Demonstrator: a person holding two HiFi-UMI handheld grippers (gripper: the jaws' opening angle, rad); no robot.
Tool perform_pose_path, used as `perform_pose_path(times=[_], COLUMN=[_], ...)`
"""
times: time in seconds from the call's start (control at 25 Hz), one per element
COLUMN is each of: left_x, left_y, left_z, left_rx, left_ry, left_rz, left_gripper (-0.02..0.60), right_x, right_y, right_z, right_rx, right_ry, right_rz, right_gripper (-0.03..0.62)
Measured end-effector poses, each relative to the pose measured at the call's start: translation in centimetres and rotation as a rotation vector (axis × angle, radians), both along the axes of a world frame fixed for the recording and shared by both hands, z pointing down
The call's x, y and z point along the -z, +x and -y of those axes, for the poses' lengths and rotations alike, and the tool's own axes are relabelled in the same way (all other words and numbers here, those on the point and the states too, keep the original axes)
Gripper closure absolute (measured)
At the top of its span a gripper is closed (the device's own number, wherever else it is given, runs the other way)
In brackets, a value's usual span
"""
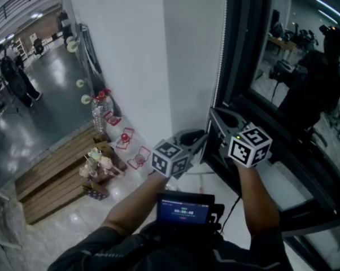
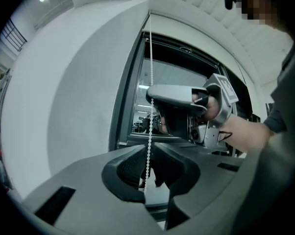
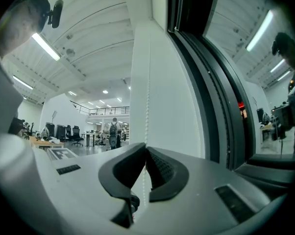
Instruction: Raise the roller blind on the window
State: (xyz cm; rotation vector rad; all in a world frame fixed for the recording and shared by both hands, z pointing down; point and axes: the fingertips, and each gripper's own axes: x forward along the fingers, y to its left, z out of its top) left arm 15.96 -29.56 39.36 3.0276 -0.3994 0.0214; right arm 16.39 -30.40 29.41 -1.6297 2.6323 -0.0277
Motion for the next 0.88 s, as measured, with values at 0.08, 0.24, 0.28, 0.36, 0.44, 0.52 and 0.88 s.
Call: perform_pose_path(times=[0.08,0.24,0.28,0.36,0.44,0.52,0.88], left_x=[0.7,1.6,1.6,1.4,1.5,1.7,3.0], left_y=[-0.2,-0.5,-0.6,-0.9,-1.1,-1.3,-2.0], left_z=[0.0,0.3,0.3,0.3,0.4,0.4,0.1], left_rx=[0.008,0.035,0.04,0.052,0.058,0.06,0.069], left_ry=[0.009,0.007,0.002,-0.002,-0.005,-0.005,-0.016], left_rz=[-0.006,-0.014,-0.016,-0.017,-0.02,-0.025,-0.073], left_gripper=[0.525,0.525,0.525,0.525,0.525,0.525,0.529], right_x=[0.0,0.2,0.2,-0.1,-0.1,0.0,0.5], right_y=[0.0,0.4,0.6,0.9,1.2,1.5,1.8], right_z=[0.1,0.7,0.8,0.9,1.1,1.2,0.2], right_rx=[-0.006,-0.036,-0.05,-0.078,-0.1,-0.113,-0.115], right_ry=[0.003,0.028,0.031,0.035,0.041,0.048,0.06], right_rz=[-0.007,0.0,-0.004,-0.017,-0.024,-0.022,-0.018], right_gripper=[0.589,0.588,0.582,0.559,0.507,0.484,0.433])
